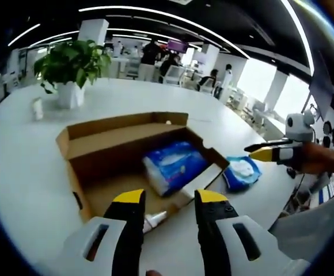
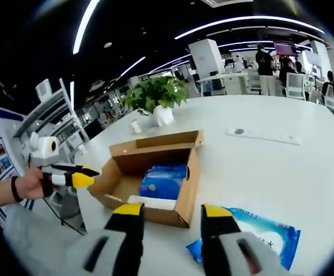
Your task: Operate the shoe box by opening the lid, removing the specified soft item, and placing it in the target area until the item is outside and the box remains undamaged.
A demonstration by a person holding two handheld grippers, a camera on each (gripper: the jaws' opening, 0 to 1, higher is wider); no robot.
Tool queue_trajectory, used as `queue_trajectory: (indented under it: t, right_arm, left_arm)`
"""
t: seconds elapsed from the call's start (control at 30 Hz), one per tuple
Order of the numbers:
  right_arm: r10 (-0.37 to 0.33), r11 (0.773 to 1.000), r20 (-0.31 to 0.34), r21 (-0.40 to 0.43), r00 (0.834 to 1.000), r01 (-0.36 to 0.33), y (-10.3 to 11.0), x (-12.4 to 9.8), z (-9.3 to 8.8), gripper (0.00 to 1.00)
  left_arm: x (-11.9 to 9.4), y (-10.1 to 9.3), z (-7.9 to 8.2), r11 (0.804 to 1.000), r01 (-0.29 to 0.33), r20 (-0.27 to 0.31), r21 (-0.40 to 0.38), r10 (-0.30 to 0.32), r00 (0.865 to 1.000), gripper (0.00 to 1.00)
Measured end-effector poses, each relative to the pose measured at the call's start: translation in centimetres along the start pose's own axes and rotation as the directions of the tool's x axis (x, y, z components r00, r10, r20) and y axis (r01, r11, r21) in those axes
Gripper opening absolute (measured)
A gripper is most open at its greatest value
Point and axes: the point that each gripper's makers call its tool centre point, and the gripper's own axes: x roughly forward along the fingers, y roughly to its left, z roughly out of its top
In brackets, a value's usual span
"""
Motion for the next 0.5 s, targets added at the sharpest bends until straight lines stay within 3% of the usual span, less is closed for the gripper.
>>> queue_trajectory:
  t: [0.5]
  right_arm:
    - [0.041, 0.998, -0.012, -0.044, 0.999, -0.042, 0.7, 2.2, 1.9, 0.36]
  left_arm:
    - [0.0, 0.2, -0.3, 1.0, -0.007, -0.004, -0.011, 0.007, 1.0, 0.34]
